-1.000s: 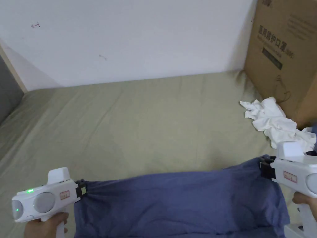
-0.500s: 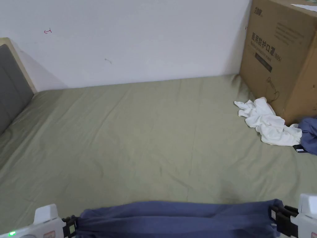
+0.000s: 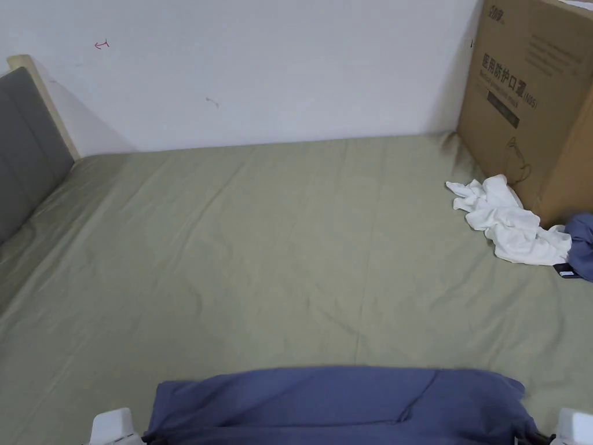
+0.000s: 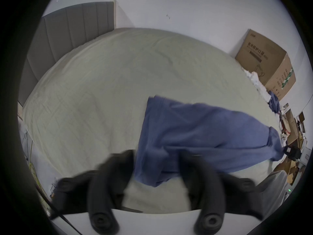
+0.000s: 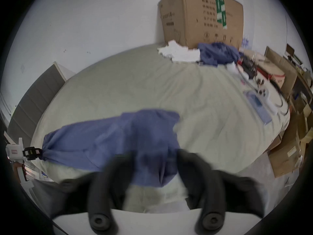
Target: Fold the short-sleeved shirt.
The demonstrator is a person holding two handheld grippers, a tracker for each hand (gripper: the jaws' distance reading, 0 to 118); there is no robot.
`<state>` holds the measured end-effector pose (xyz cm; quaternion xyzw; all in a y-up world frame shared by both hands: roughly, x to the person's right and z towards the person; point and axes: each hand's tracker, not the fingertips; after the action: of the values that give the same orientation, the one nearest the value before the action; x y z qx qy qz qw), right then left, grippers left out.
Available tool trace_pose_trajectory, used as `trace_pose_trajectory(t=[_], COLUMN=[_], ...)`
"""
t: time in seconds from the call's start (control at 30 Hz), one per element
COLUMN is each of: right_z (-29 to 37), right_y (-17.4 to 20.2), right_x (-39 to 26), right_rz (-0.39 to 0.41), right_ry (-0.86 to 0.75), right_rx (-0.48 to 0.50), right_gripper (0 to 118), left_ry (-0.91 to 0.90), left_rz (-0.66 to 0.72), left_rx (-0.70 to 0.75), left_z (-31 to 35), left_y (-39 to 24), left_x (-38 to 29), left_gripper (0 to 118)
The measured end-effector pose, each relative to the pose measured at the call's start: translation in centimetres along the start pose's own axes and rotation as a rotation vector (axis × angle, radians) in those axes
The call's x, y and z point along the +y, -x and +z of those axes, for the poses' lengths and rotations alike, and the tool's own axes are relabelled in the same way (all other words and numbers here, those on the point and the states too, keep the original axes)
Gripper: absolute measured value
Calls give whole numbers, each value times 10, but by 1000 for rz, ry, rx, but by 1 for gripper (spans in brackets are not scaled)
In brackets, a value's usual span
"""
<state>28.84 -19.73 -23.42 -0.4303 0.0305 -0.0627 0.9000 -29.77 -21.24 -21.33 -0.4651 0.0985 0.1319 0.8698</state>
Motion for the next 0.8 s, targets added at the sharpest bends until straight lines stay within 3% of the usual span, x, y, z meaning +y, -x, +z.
trace_pose_trajectory(t=[0.03,0.07,0.27,0.53,0.6,0.63,0.67,0.7,0.73,0.8], right_z=[8,15,75,122,124,125,125,126,125,123], right_y=[3,6,41,108,120,124,127,130,132,134], right_x=[7,14,75,117,119,119,120,119,119,119], right_rz=[19,31,95,224,242,244,246,246,244,236], right_ry=[-39,-68,-361,-650,-672,-679,-688,-696,-703,-708], right_rx=[-13,-19,1,-43,-64,-69,-70,-71,-79,-109], right_gripper=[94,97,97,96,85,75,53,30,2,0], left_ry=[-24,-55,-332,-706,-767,-784,-797,-812,-817,-821], left_rz=[4,10,46,-52,-60,-65,-68,-67,-73,-78], left_rx=[-13,-30,-97,-113,-98,-94,-95,-99,-104,-115], left_z=[8,17,85,153,158,160,161,161,160,157], left_y=[-2,-5,-29,-86,-97,-101,-105,-107,-109,-112], left_x=[3,6,48,88,91,91,90,89,89,87], left_gripper=[97,101,101,97,79,63,34,13,1,0])
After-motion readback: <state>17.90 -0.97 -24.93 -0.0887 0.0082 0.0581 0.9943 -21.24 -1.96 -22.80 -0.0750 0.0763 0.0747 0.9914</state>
